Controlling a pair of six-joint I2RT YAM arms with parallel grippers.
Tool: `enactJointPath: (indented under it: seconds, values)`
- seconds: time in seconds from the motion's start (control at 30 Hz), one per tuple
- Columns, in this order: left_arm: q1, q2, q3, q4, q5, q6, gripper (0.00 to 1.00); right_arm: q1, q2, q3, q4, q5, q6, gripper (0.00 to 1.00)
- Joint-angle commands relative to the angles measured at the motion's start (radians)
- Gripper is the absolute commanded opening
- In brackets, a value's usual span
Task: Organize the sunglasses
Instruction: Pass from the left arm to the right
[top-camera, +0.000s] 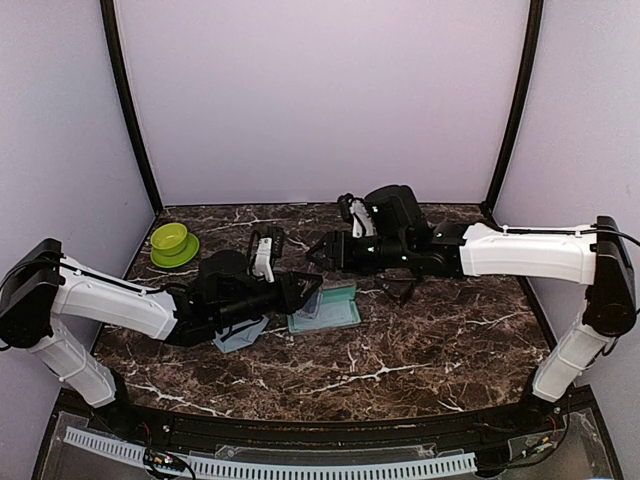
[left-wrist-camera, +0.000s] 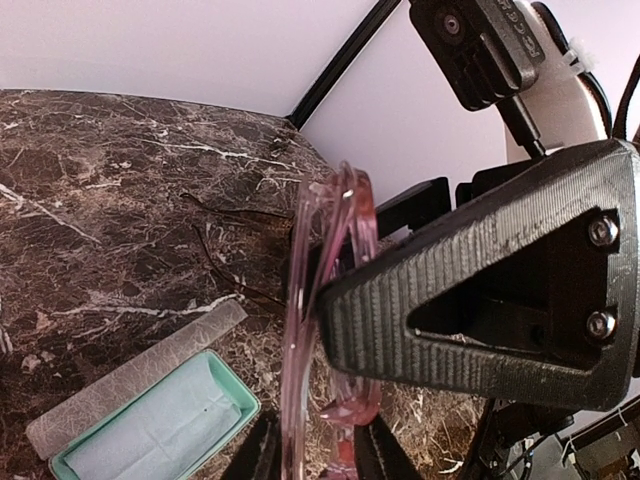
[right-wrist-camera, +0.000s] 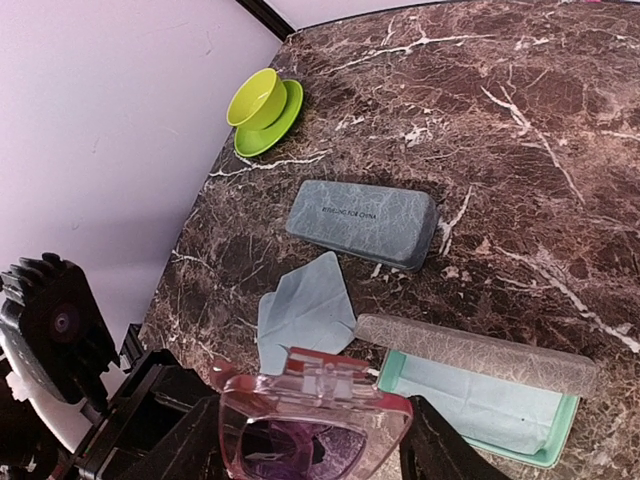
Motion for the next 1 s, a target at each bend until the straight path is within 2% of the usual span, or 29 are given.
enactJointPath:
  seconds: [0.0,0.3,0.67,0.8,0.97]
  values:
    - [0.006,-0.023,-0.009,0.047,0.004,0.020,0.26,-0.004,0.014,0.034,-0.005,0.001,-0.004,0.57]
    - [0.006,-0.006,-0.003,0.047,0.015,0.028,0.34,-0.007,0.017,0.042,-0.022,0.022,-0.014,0.47]
    - [0.006,-0.016,-0.001,0.019,0.045,0.029,0.64,-0.036,0.022,0.058,-0.079,0.042,-0.081,0.40]
    - [0.006,-0.093,-0.046,-0.008,0.020,0.043,0.69,-0.063,0.036,0.089,-0.174,0.038,-0.185,0.39]
    - [0.021,-0.248,-0.123,-0.121,-0.053,0.030,0.71,-0.056,0.078,0.171,-0.347,0.019,-0.446,0.39]
